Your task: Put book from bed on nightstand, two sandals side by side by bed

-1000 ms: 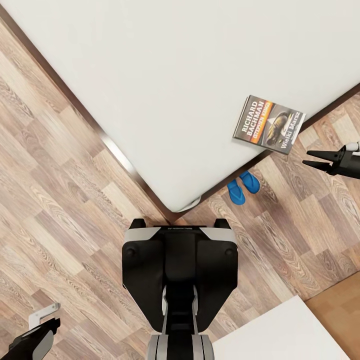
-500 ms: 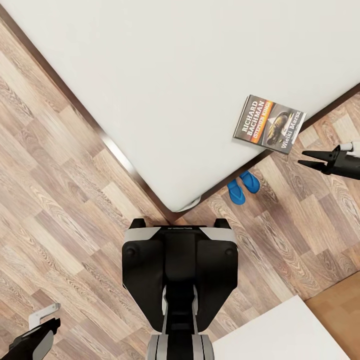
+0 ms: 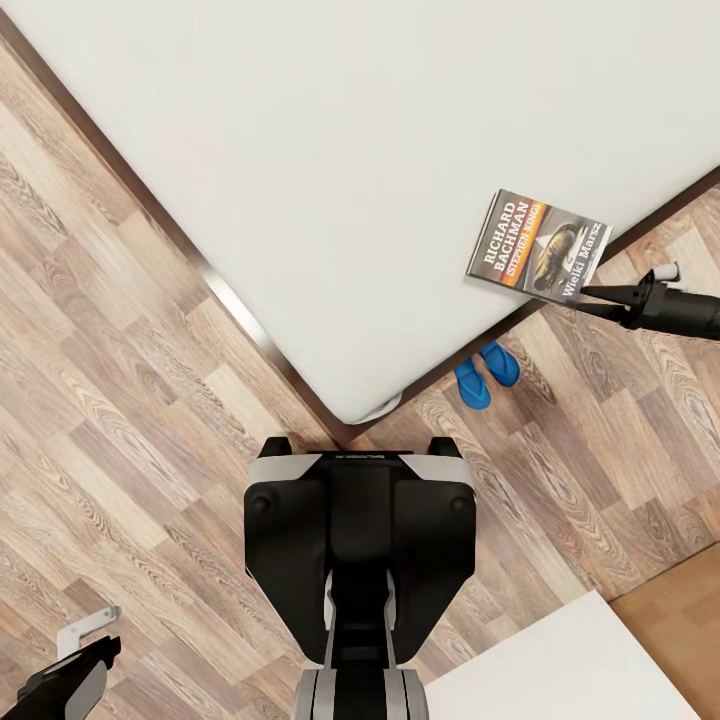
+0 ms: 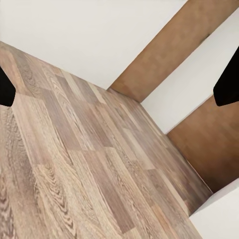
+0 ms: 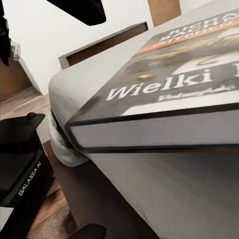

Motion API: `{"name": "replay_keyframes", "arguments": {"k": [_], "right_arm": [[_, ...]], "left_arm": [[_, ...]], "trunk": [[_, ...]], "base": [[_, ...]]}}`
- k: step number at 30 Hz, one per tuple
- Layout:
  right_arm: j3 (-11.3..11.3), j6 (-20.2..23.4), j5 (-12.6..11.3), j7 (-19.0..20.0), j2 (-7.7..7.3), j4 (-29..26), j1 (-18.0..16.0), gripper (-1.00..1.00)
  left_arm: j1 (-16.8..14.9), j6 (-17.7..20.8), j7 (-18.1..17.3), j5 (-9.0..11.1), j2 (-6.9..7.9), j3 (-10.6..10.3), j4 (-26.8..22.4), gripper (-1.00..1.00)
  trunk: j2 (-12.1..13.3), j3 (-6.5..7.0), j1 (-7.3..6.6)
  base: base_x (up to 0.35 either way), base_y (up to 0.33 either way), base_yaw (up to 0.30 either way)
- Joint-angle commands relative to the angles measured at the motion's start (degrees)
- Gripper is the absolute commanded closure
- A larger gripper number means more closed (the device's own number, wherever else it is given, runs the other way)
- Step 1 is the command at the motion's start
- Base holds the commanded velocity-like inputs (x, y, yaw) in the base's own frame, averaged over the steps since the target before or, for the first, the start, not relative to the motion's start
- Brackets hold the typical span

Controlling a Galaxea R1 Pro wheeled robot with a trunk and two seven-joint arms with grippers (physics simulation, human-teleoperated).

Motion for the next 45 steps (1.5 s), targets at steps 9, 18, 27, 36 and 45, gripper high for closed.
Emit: {"name": "replay_keyframes", "arguments": {"k": [9,18,27,36,45], "right_arm": [[0.09,0.54,0.42,0.37,0.07,-0.01,-0.75,-1.0],[0.09,-0.11,0.42,0.37,-0.12,0.05,-0.84,-1.0],[0.09,-1.04,0.41,0.37,-0.17,0.08,-0.86,-1.0],[0.09,-1.2,0.35,0.37,-0.19,0.08,-0.86,-1.0],[0.09,-1.7,0.34,0.37,-0.16,0.1,-0.86,-1.0]], "left_arm": [[0.04,0.3,0.19,0.46,0.02,-0.1,-0.14,-1.0],[0.05,0.3,0.19,0.46,-0.03,-0.1,-0.14,-1.0],[0.04,0.25,0.19,0.46,0.01,-0.1,-0.14,-1.0],[0.03,0.25,0.19,0.46,-0.02,-0.1,-0.14,-1.0],[0.02,0.25,0.19,0.46,-0.04,-0.1,-0.14,-1.0]], "trunk": [[-0.09,-0.05,0.04],[-0.09,-0.05,0.04],[-0.09,-0.05,0.04],[-0.09,-0.05,0.04],[-0.09,-0.05,0.04]], "base": [[0.0,0.0,0.0],[0.0,0.0,0.0],[0.0,0.0,0.0],[0.0,0.0,0.0],[0.0,0.0,0.0]]}}
